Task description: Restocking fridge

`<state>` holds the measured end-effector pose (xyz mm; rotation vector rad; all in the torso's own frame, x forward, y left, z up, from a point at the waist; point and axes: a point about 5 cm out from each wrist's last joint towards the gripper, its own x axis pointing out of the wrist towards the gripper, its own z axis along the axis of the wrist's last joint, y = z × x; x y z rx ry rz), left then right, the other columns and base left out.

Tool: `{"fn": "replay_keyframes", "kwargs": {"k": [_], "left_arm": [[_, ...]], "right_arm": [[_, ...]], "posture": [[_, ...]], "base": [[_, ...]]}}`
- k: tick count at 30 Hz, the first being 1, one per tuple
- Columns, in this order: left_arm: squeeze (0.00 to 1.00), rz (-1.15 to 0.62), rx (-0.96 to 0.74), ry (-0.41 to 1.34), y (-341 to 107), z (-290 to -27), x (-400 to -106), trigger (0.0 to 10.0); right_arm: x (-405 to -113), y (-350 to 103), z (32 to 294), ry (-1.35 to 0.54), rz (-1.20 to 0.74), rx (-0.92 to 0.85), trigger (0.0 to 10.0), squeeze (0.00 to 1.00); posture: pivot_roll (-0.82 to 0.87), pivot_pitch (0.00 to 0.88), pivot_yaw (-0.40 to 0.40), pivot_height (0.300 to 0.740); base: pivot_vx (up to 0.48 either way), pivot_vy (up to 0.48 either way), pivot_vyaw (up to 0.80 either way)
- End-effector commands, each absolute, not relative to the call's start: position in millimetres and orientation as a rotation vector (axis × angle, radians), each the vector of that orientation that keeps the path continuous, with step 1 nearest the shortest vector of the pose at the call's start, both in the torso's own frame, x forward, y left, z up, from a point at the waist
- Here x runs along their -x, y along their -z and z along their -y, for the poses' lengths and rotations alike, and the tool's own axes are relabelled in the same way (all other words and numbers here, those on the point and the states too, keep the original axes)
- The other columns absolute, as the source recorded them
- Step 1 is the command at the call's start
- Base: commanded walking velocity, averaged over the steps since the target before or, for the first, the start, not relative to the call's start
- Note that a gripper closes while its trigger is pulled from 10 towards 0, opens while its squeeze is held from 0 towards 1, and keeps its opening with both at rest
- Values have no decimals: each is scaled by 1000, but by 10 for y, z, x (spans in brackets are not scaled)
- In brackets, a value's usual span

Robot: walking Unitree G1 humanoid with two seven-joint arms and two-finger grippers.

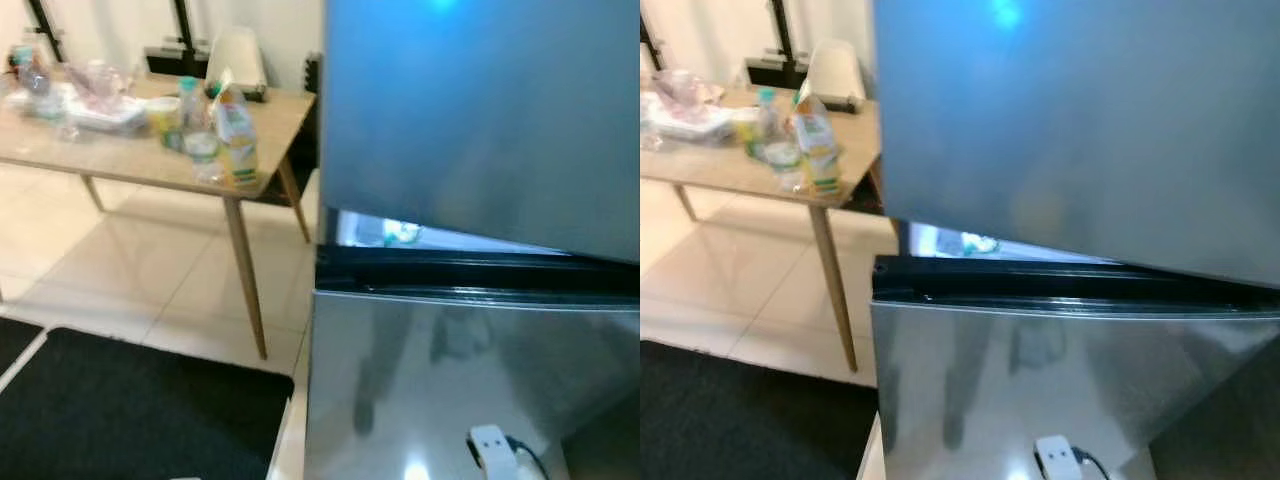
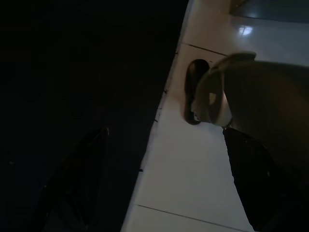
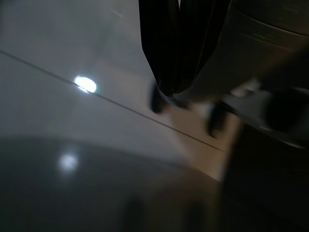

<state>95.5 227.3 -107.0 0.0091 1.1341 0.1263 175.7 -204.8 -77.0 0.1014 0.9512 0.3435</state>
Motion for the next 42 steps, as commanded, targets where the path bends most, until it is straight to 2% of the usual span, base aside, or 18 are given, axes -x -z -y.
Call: {"fn": "replay_keyframes", "kwargs": {"k": [1, 4, 10, 13, 19, 22, 26, 30, 38, 40, 41, 42], "left_arm": [[0, -1163, -8, -118, 1095, -2250, -872, 10000], [0, -1168, -10, -111, 1099, -2238, -869, 10000], [0, -1169, -12, -110, 1101, -2233, -863, 10000], [0, -1170, -13, -107, 1102, -2234, -860, 10000], [0, -1171, -14, -103, 1103, -2228, -859, 10000], [0, -1172, -12, -99, 1105, -2218, -857, 10000], [0, -1172, -9, -102, 1107, -2219, -845, 10000], [0, -1173, -8, -104, 1109, -2219, -838, 10000], [0, -1178, -3, -104, 1113, -2216, -818, 10000], [0, -1178, 0, -98, 1114, -2209, -817, 10000], [0, -1178, 0, -98, 1114, -2209, -817, 10000], [0, -1178, 1, -95, 1115, -2206, -818, 10000]], "right_arm": [[-1743, 750, 2057, -373, -934, -206, 10000, 0], [-1908, 628, 2064, -440, -855, -282, 10000, 0], [-2208, 430, 2079, -455, -723, -282, 10000, 0], [-2550, 187, 2027, -445, -568, -235, 10000, 0], [-2756, 32, 1972, -432, -495, -174, 10000, 0], [-2969, -142, 1896, -415, -427, -91, 10000, 0], [-3102, -279, 1823, -434, -373, -83, 10000, 0], [-3102, -282, 1808, -444, -369, -80, 10000, 0], [-2882, -64, 1779, -528, -465, -113, 10000, 0], [-2413, 329, 1750, -713, -727, -27, 10000, 0], [-2413, 329, 1750, -713, -727, -27, 10000, 0], [-2169, 501, 1787, -765, -866, 40, 10000, 0]], "posture": [[-88, 9, -25, 740], [-88, 9, -25, 740], [-88, 9, -25, 740], [-88, 11, -26, 740], [-88, 11, -25, 740], [-88, 11, -25, 740], [-77, 14, -30, 740], [-77, 14, -30, 740], [-78, 14, -31, 740], [-78, 14, -31, 740], [-78, 14, -31, 740], [-78, 14, -31, 740]], "base": [[0, 0, 0], [0, 0, 0], [0, 0, 0], [0, 0, 0], [0, 0, 0], [0, 0, 0], [0, 0, 0], [0, 0, 0], [0, 0, 0], [0, 0, 0], [0, 0, 0], [0, 0, 0]]}}
